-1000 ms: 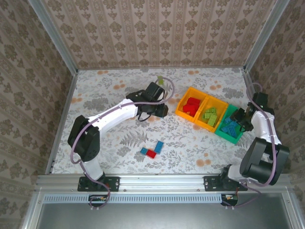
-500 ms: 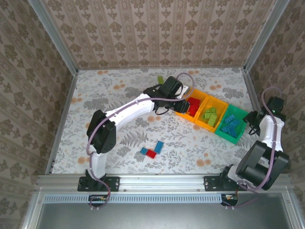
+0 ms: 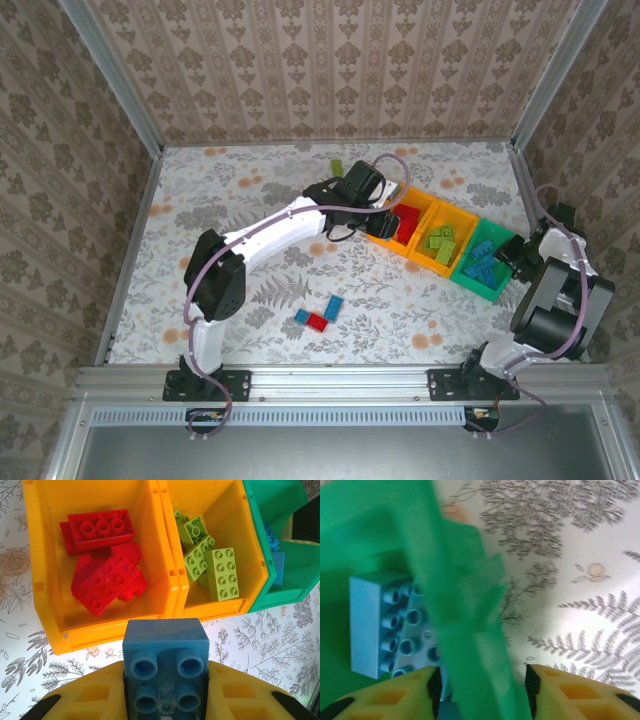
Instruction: Sort the legos into containers by color
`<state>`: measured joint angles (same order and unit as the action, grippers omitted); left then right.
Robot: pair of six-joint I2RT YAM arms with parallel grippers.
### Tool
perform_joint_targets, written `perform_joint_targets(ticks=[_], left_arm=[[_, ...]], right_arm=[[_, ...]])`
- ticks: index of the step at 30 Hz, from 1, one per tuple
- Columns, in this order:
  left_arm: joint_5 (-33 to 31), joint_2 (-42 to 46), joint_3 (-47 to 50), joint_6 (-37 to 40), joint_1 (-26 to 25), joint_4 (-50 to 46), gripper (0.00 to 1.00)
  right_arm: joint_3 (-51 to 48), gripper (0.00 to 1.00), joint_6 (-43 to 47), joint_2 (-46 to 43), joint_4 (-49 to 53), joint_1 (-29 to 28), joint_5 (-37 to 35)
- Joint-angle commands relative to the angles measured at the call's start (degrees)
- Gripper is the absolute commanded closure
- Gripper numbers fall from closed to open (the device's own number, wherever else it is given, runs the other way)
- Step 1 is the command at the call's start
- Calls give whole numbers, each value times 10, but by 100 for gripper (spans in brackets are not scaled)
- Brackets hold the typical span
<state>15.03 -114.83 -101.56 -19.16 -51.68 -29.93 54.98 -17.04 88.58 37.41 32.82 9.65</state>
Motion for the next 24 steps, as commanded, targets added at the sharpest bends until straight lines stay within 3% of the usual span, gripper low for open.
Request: perform_joint_targets(ticks=[1, 4, 8, 14, 24], left_arm=[[-3, 7, 2, 12, 2, 4, 78], [-4, 7, -1, 13, 4, 4, 78], [-5, 0, -16, 14, 5, 5, 78], [6, -23, -54, 16, 4, 5, 78], [33, -88, -151, 20, -5, -7, 78]], right_arm=[[26, 66, 12, 24, -2, -9, 5], [29, 83, 21, 36, -4, -28, -5], [29, 91, 38, 39, -8, -82, -11], [16, 92, 44, 42, -22, -160, -11], [5, 92, 94, 25, -16, -204, 24]])
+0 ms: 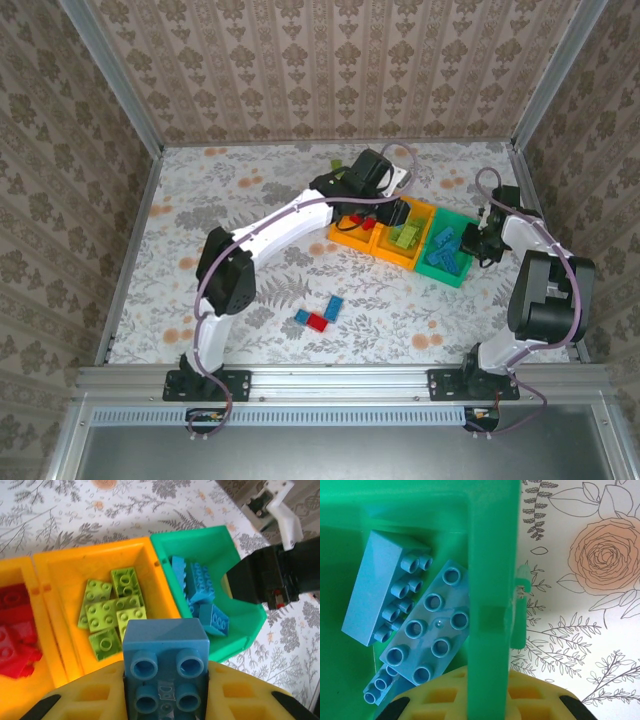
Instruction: Sort the legos into containers by color
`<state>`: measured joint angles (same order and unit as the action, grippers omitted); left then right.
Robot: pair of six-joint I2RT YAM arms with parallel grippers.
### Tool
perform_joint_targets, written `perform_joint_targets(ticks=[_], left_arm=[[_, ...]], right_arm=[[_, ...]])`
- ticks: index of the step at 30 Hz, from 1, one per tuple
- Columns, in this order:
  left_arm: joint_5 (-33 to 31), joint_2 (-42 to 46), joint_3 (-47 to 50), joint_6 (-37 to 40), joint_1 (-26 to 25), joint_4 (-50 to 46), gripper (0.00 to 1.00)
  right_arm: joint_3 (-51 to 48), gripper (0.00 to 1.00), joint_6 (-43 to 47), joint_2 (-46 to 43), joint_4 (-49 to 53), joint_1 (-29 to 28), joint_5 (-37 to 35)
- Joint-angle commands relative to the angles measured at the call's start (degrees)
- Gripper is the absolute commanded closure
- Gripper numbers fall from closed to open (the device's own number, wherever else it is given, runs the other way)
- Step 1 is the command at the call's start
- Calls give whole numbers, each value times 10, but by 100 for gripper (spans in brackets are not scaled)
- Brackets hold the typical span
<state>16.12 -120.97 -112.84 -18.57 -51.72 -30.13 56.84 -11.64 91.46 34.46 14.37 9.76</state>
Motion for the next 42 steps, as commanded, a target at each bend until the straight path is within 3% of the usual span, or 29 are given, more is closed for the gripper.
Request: perform_joint_targets(ticks=[1, 8, 14, 19, 25, 27, 29, 36, 42], left_arm=[[29, -39, -55, 13, -7, -8, 77], [88, -151, -188, -10, -19, -58, 77], [99, -181, -210, -39, -23, -51, 76], [90, -188, -216, -44, -21, -65, 58], [68, -173, -211, -46, -18, -94, 21], [53, -145, -186, -48, -16, -94, 10], [32, -103, -147, -41, -16, -90, 8], [-65, 115, 117, -6, -14, -89, 8], [-84, 222, 323, -20, -19, -129, 12]], right_arm=[[-15, 92, 42, -4, 10, -26, 29], [-17, 91, 32, -4, -9, -73, 45], [-19, 88, 18, -17, -14, -78, 48], [-10, 81, 9, -32, -4, -78, 44], [1, 78, 0, -41, 5, -75, 30], [4, 78, 1, -37, 9, -72, 27], [3, 79, 4, -36, 11, -68, 21], [-9, 89, 10, -31, 8, -16, -1], [-14, 88, 19, -38, -3, 21, 27]])
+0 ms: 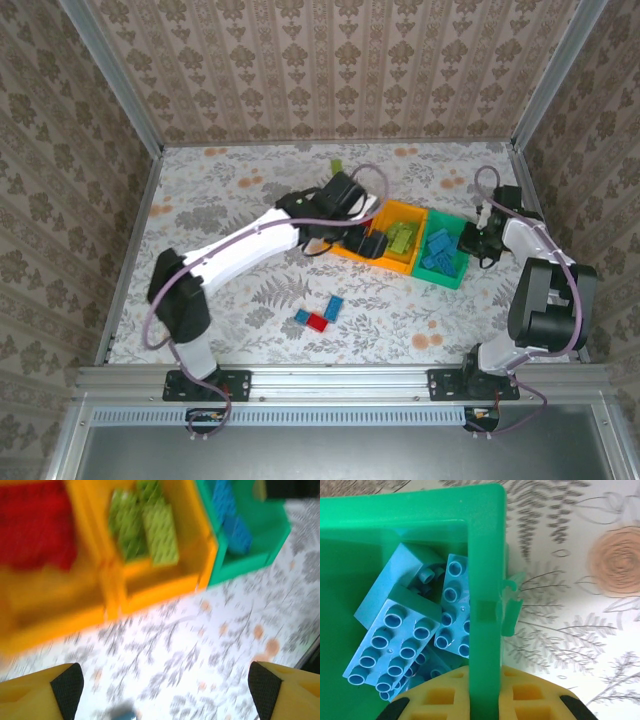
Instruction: Sort the legos into containers by color
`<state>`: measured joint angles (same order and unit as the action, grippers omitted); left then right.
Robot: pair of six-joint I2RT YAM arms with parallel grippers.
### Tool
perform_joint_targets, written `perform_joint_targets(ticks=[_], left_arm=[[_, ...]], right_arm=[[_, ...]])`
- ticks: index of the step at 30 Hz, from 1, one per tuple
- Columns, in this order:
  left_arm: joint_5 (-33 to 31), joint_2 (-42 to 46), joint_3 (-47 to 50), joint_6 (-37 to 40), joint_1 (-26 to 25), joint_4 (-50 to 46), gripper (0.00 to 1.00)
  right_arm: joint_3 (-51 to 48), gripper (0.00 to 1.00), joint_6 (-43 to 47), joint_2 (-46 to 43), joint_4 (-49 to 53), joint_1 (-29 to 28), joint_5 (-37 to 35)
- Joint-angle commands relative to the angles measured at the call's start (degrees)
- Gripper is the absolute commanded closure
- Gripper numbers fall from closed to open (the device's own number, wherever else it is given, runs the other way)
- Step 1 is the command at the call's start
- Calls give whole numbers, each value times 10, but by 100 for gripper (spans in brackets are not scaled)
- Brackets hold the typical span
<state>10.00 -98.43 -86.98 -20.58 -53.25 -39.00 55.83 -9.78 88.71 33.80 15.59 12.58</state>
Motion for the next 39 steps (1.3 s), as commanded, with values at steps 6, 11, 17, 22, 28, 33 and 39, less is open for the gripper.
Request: perform_joint_targets(ticks=[6, 11, 17, 22, 28, 33, 39], left_arm=[[-13, -4, 112, -11, -28, -39, 12], [-9, -27, 120, -17, -33, -20, 13], [-3, -53, 106, -24, -31, -49, 16], [4, -72, 99, -38, -33, -75, 17], [-4, -87, 111, -69, -55, -76, 21], [-10, -88, 130, -92, -69, -64, 25], [-28, -110, 119, -101, -74, -88, 31]], right_arm=[[-6, 87, -9, -16, -11, 6, 36], [-10, 87, -12, -22, -18, -3, 47], [-6, 76, -21, -25, -13, -8, 51], [9, 51, -46, -50, 18, -7, 32], [8, 26, -70, -86, 39, -5, 0], [16, 21, -84, -137, 44, -2, -3], [25, 20, -88, -158, 54, 1, -2]])
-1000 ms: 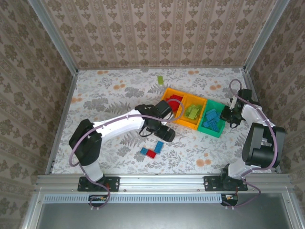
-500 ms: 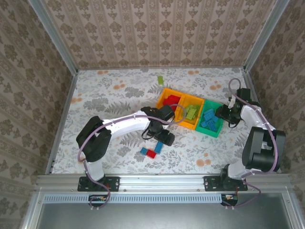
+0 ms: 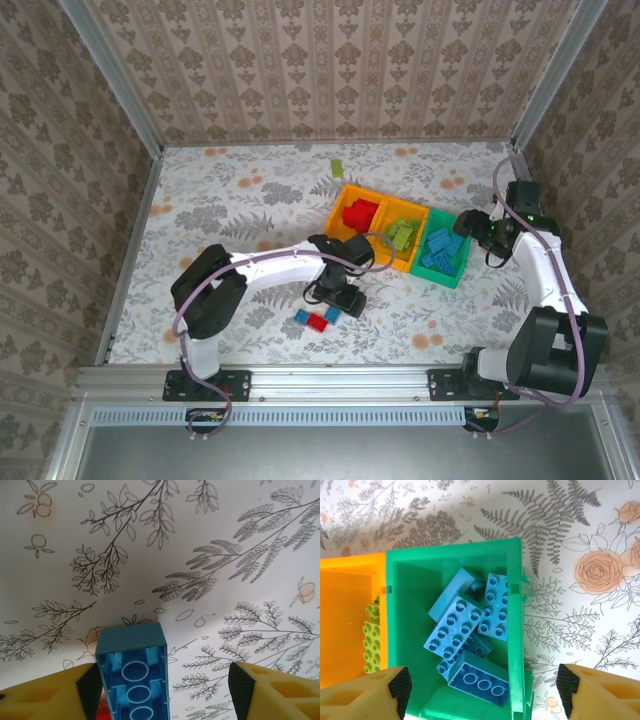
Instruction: Sort the legos into containers by color
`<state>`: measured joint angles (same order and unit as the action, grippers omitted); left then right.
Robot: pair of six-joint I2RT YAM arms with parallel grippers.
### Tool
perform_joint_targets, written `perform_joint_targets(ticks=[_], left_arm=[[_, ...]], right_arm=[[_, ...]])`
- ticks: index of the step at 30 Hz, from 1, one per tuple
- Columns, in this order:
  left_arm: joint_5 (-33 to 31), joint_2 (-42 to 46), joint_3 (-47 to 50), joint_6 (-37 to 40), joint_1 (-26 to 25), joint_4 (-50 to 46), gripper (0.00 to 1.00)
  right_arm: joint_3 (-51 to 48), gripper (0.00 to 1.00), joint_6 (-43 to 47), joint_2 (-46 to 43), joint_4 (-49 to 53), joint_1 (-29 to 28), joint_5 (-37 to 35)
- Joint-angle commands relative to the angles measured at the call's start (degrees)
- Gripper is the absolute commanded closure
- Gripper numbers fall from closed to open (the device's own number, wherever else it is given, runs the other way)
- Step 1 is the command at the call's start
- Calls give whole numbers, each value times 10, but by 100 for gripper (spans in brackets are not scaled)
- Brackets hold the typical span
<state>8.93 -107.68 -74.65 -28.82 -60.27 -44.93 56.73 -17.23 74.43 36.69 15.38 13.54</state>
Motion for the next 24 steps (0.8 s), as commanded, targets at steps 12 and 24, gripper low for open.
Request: perform_joint_targets(ticks=[12, 24], left_arm=[[-30, -37, -9, 7, -4, -42, 56], [-36, -76, -203, 64, -3, -26, 75]], right_arm=[[5, 19, -14, -45, 28, 12, -19], [7, 18, -19, -34, 15, 33, 4]])
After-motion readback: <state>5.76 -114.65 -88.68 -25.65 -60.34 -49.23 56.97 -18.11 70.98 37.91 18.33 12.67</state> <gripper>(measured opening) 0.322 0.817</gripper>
